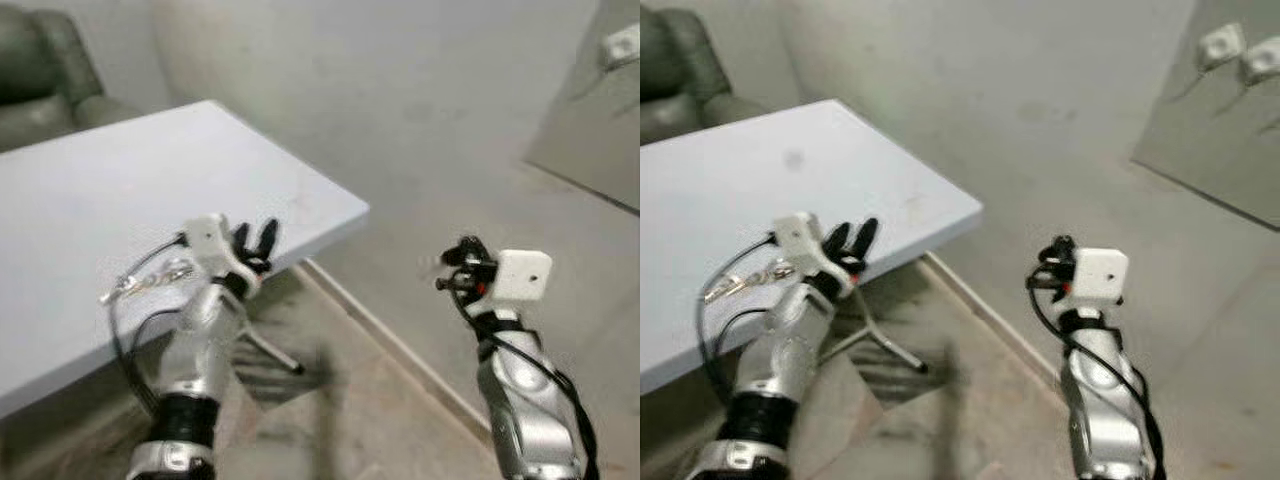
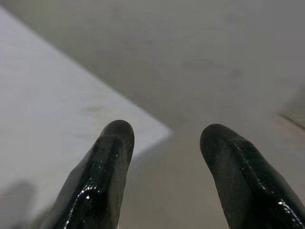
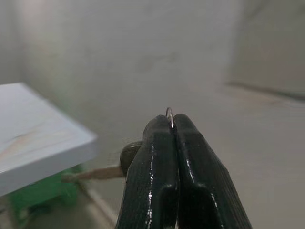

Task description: Hang keys on a hook

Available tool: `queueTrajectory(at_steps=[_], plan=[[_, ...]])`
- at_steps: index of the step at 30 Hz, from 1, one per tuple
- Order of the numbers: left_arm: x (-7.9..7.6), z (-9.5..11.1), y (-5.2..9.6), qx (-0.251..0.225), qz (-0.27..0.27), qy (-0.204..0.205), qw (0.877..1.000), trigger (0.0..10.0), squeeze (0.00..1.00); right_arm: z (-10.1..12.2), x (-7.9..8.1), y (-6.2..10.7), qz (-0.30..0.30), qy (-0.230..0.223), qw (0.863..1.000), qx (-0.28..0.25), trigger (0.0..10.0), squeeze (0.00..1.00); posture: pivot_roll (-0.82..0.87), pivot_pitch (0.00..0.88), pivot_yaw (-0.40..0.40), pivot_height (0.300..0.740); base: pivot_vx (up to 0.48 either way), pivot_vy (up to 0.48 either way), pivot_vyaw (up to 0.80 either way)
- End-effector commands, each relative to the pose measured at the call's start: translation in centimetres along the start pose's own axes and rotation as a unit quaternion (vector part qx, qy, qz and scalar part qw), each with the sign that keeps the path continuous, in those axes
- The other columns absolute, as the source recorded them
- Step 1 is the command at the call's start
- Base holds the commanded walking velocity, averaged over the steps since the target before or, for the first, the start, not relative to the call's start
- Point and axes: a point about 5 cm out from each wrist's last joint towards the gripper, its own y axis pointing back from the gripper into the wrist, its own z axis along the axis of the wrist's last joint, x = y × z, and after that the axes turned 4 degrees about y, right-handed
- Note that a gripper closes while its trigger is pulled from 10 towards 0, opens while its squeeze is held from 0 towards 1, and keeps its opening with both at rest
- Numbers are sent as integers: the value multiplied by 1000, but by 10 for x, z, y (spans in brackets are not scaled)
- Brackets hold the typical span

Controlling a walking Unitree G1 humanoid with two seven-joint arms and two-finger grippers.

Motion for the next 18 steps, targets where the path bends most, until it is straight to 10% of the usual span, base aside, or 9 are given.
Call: queueTrajectory(at_steps=[1, 18], plan=[[3, 4, -1, -2, 4, -11, 1000, 10000, 0, 4, 4, 0, 6, -1, 1000, -9, 10000, 0, -22, 16, 30, 740, 0, 0, -750], [0, 2, -1, -2, 2, -14, 1000, 10000, 0, 4, 4, 1, 13, 4, 1000, -8, 10000, 0, -22, 7, 18, 740, 0, 0, -747]])
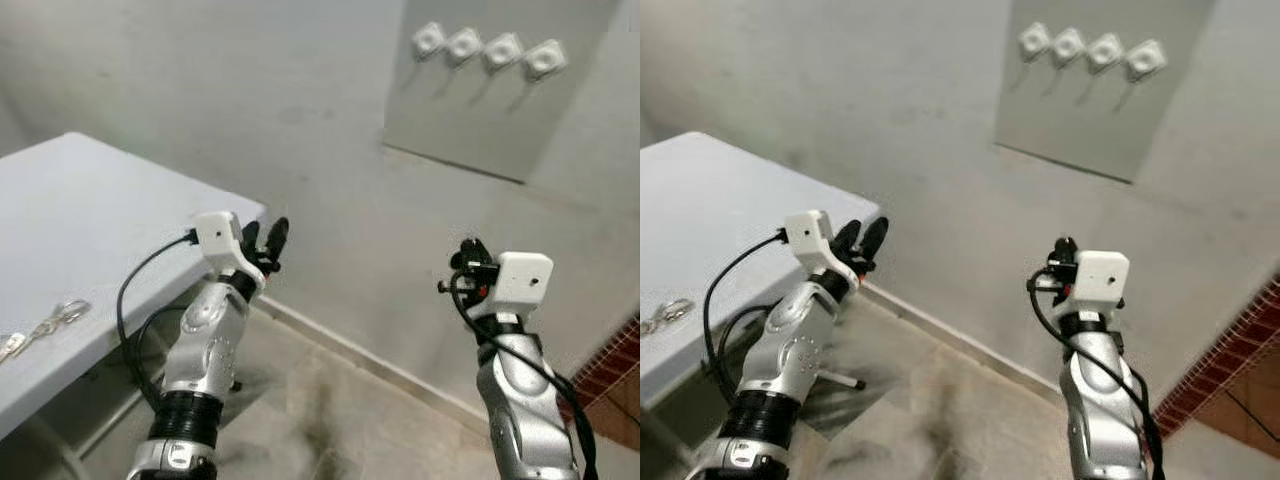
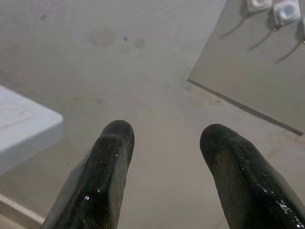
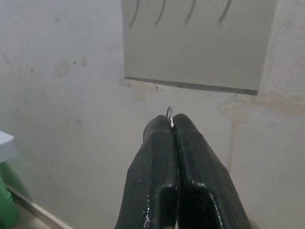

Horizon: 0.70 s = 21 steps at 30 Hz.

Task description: Hang keys on a hook

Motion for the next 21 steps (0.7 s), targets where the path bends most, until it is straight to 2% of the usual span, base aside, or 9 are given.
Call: queueTrajectory(at_steps=[1, 16, 18, 21], plan=[[-4, -5, 0, 7, 0, 1, 1000, 10000, 0, 6, -5, 0, -6, 8, 1000, -11, 10000, 0, -22, 7, 16, 740, 0, 0, -744], [-4, -8, 1, 9, 4, 5, 1000, 10000, 0, 8, -5, -1, -1, 13, 1000, -14, 10000, 0, -24, 9, 6, 740, 0, 0, -744], [-4, -8, 1, 9, 4, 5, 1000, 10000, 0, 8, -6, -1, -5, 13, 1000, -19, 10000, 0, -24, 9, 6, 740, 0, 0, -600], [-4, -8, 1, 8, 4, 5, 1000, 10000, 0, 7, -5, 1, 3, 17, 1000, -14, 10000, 0, -24, 9, 6, 740, 0, 0, 0]])
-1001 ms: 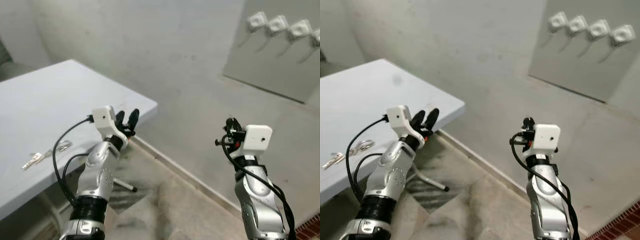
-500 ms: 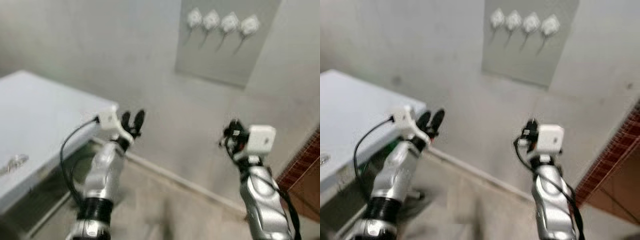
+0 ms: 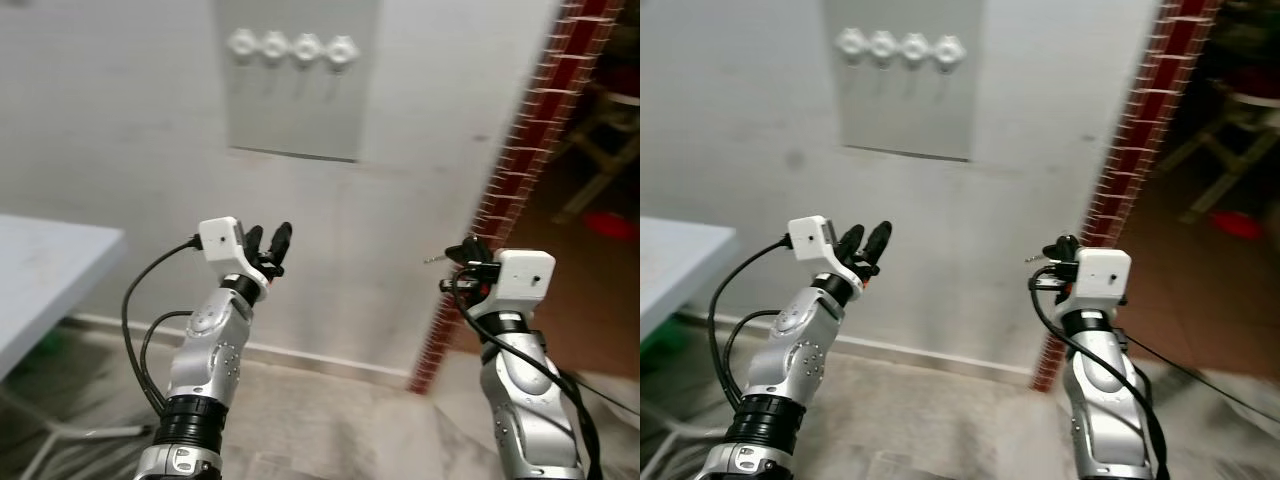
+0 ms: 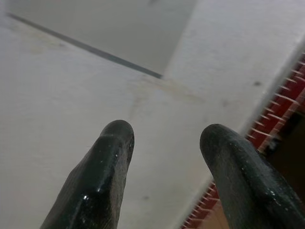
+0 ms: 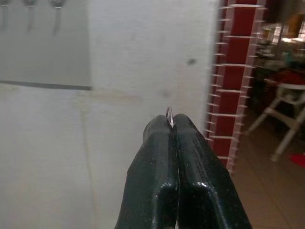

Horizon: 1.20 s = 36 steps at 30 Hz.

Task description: Hang keys on a hook

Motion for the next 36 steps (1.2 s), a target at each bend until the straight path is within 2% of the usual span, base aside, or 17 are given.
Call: queueTrajectory(at_steps=[1, 8, 19, 36], plan=[[3, 3, 0, -3, 8, -4, 1000, 10000, 0, 7, 3, 0, 9, 5, 1000, -15, 10000, 0, -24, 9, 6, 740, 0, 0, 0], [1, 2, 1, -4, 2, 6, 1000, 10000, 0, 7, 2, 0, 11, 3, 1000, -15, 10000, 0, -25, 13, 4, 740, 0, 0, 0], [3, 1, 1, -3, 11, 13, 1000, 10000, 0, 8, 2, 0, 14, 6, 1000, -15, 10000, 0, -27, 12, 3, 740, 371, 0, 0], [2, 6, -1, -18, 6, 22, 1000, 10000, 0, 10, 4, 1, 21, -1, 1000, -21, 10000, 0, -28, 19, 3, 740, 0, 17, 0]])
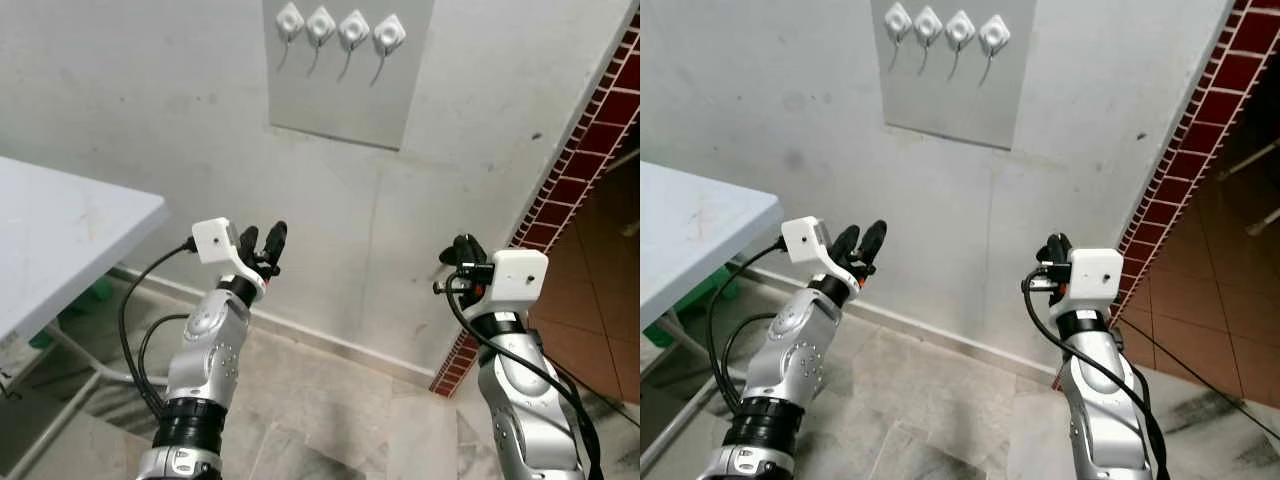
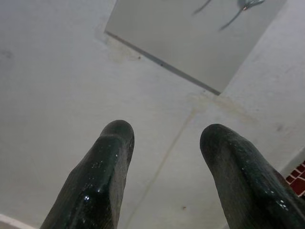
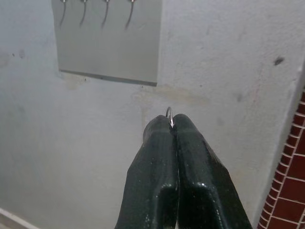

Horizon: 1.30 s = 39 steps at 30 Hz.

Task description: Hang keys on a hook

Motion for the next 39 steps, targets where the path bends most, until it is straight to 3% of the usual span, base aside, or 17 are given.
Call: queueTrajectory(at_steps=[1, 26, 28, 39], plan=[[-3, 4, -3, -6, -5, 0, 1000, 10000, 0, 6, -1, 0, 1, -2, 1000, -13, 10000, 0, -26, 20, 3, 740, 0, 281, 0], [0, 6, -2, -5, 2, -11, 1000, 10000, 0, 5, 2, 1, 0, -5, 1000, -12, 10000, 0, -16, 55, 6, 740, 278, 310, 0], [-2, 6, -2, -3, -1, -31, 1000, 10000, 0, 6, 2, 1, -1, -5, 1000, -12, 10000, 0, -16, 56, 7, 740, 315, 0, 0], [-6, 0, -3, 17, -6, -36, 999, 10000, 0, 5, 2, 2, -9, -8, 1000, -10, 10000, 0, -18, 59, 13, 740, 76, 0, 0]])
